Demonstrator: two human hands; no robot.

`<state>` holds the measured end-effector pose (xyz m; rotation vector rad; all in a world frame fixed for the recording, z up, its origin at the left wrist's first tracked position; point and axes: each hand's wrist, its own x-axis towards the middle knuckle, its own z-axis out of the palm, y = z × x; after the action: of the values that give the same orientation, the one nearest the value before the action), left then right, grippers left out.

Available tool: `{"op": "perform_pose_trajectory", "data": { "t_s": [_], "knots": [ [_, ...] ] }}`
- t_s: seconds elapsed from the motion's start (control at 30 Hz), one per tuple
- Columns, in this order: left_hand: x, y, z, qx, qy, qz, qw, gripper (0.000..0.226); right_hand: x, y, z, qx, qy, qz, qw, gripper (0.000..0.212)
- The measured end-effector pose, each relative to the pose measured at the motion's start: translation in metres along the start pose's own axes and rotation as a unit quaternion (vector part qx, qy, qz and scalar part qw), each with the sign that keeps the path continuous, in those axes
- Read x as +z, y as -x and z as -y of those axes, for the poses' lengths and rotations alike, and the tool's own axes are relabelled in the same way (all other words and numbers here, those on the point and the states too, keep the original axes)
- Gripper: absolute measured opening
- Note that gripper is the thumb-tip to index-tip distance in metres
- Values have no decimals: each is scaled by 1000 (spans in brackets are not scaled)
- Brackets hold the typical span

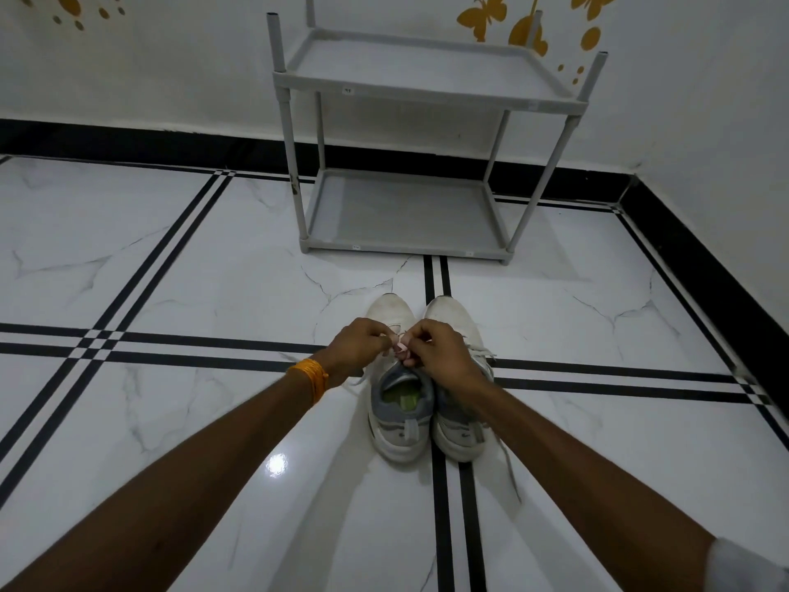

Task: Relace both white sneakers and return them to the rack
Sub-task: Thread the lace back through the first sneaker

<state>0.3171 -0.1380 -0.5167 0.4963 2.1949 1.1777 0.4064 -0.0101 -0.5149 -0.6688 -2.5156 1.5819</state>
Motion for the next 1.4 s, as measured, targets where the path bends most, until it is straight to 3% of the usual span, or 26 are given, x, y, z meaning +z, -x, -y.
{"op": "perform_pose_trajectory", "data": {
  "t_s": [0.13, 0.2, 0.27, 0.4, 0.53, 0.7, 0.8, 0.87, 0.93, 1.03, 1.1, 1.17, 1.23, 1.33, 1.4],
  "knots": [
    [-4, 5, -7, -41, 93, 49, 994, 27, -11, 4, 2, -16, -63, 31, 997, 13],
    [-4, 6, -10, -58, 116, 54, 990, 27, -12, 6, 2, -68, 27, 17, 997, 29],
    [-5, 7, -11, -65, 117, 55, 990, 27, -11, 8, 3, -147, 175, -12, 973, 39],
    [-4, 9, -13, -56, 99, 50, 992, 22, -9, 9, 14, -257, 390, -49, 883, 24],
    [-7, 7, -10, -53, 95, 38, 993, 21, -8, -2, 20, -257, 487, 4, 835, 25],
    [-5, 8, -15, -63, 115, 15, 991, 16, -20, -3, 8, -270, 507, 31, 818, 20],
    [-17, 8, -4, -81, 157, -40, 983, 18, -35, 2, -3, -227, 517, 50, 824, 21],
    [-22, 8, 10, -66, 115, -77, 988, 16, -45, 6, -15, -202, 534, 53, 819, 22],
    [-18, 12, 20, -19, -6, -112, 994, 8, -46, 12, -26, -179, 529, 56, 828, 25],
    [-11, 16, 29, 107, -199, -143, 964, 5, -41, 21, -26, -155, 516, 79, 839, 20],
    [-13, 20, 32, 132, -219, -130, 958, 9, -41, 18, -21, -138, 477, 48, 867, 9],
    [-14, 23, 33, 137, -231, -128, 955, 11, -41, 12, -19, -114, 454, 22, 883, 16],
    [-13, 24, 32, 144, -259, -139, 945, 9, -39, 11, -16, -129, 487, 18, 864, 12],
    [-12, 24, 28, 138, -297, -148, 933, 11, -37, 13, -19, -96, 593, 65, 796, 62],
    [-16, 24, 30, 112, -305, -158, 933, 11, -39, 12, -24, -101, 610, 48, 784, 76]
  ]
}}
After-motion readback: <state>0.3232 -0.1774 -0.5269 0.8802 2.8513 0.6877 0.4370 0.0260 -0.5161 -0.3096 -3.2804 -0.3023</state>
